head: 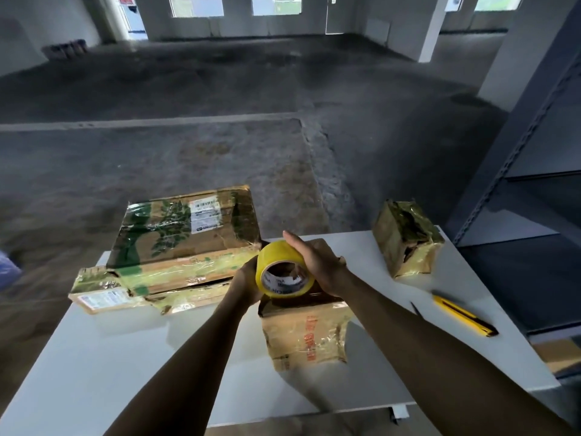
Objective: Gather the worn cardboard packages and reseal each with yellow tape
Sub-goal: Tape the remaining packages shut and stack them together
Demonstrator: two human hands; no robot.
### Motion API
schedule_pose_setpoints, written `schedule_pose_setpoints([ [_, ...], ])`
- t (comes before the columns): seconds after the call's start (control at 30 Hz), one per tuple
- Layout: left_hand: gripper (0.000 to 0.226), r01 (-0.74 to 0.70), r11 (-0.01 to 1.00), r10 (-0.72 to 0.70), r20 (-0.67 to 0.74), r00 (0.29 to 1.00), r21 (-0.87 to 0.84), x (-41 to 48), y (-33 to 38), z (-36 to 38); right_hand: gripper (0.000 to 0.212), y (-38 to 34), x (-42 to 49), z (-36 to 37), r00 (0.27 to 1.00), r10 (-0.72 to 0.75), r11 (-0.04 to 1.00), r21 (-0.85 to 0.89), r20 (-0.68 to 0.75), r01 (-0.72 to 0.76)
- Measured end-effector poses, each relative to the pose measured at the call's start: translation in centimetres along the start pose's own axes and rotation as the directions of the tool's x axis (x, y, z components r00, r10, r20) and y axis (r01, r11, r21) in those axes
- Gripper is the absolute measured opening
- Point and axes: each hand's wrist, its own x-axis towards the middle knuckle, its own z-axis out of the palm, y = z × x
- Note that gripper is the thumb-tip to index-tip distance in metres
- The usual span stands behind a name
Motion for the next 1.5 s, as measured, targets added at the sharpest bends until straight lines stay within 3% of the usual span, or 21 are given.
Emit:
schedule_pose_setpoints([
  [0.07, 0.010, 0.035, 0.999, -0.036, -0.034, 0.999, -0.011, 0.1, -0.2, 0.2, 0.055, -0.1, 0.4, -0.5, 0.997, -0.050, 0.998, 0.027, -0.053, 0.051],
  [0.17, 0.022, 0.090, 0.995, -0.092, -0.071, 0.993, -0.034, 0.5, -1.0, 0.4, 0.035, -1.3, 0.2, -2.9, 0.988, -0.092, 0.995, 0.027, -0.126, 0.096],
  [0.23, 0.023, 0.072, 0.997, -0.072, -0.071, 0.995, -0.010, 0.6, -0.9, 0.4, 0.019, -1.5, 0.6, -5.4, 0.988, -0.107, 0.992, -0.078, -0.114, 0.099],
  [0.33, 0.023, 0.057, 0.997, -0.054, -0.046, 0.997, 0.058, 1.0, -0.2, 0.6, 0.054, -1.2, 0.8, -7.1, 0.992, -0.099, 0.982, -0.170, -0.076, 0.085],
  [0.43, 0.025, 0.026, 0.976, -0.026, 0.000, 1.000, 0.214, 1.7, 0.3, 0.5, 0.051, -0.9, 0.6, -7.4, 0.994, -0.107, 0.982, -0.161, -0.039, 0.099],
  [0.57, 0.029, -0.197, 0.907, 0.197, 0.037, 0.980, 0.372, 2.6, 3.0, 1.2, 0.045, -0.7, 0.5, -7.7, 0.994, -0.101, 0.991, -0.089, -0.032, 0.098],
  [0.7, 0.020, -0.229, 0.827, 0.162, 0.174, 0.971, 0.513, 2.8, 5.1, 3.7, 0.016, 1.0, 0.4, -8.0, 0.997, -0.041, 0.994, 0.102, -0.063, 0.047],
  [0.83, 0.041, -0.232, 0.722, 0.086, 0.247, 0.965, 0.652, 2.9, 3.6, 4.4, 0.051, 2.8, -0.2, -7.3, 0.987, 0.154, 0.957, 0.256, -0.036, -0.140],
  [0.93, 0.053, -0.203, 0.730, 0.050, 0.245, 0.968, 0.653, 2.5, 3.5, 4.2, 0.050, 2.3, -0.1, -6.7, 0.989, 0.144, 0.965, 0.224, -0.023, -0.135],
  [1.1, 0.039, -0.132, 0.795, 0.044, 0.161, 0.986, 0.591, 2.6, 3.3, 4.3, 0.015, -0.1, 0.2, -8.8, 0.993, -0.015, 0.970, 0.240, -0.115, 0.043],
  [1.3, 0.036, -0.155, 0.813, 0.070, 0.170, 0.983, 0.561, 2.0, 3.2, 4.1, 0.010, 1.4, -0.7, -13.2, 0.988, -0.035, 0.997, 0.066, -0.151, 0.045],
  [1.5, 0.042, -0.153, 0.776, 0.042, 0.191, 0.981, 0.612, 2.7, 5.3, 4.9, 0.042, 3.2, -1.1, -14.2, 0.973, 0.054, 0.999, 0.013, -0.226, -0.053],
])
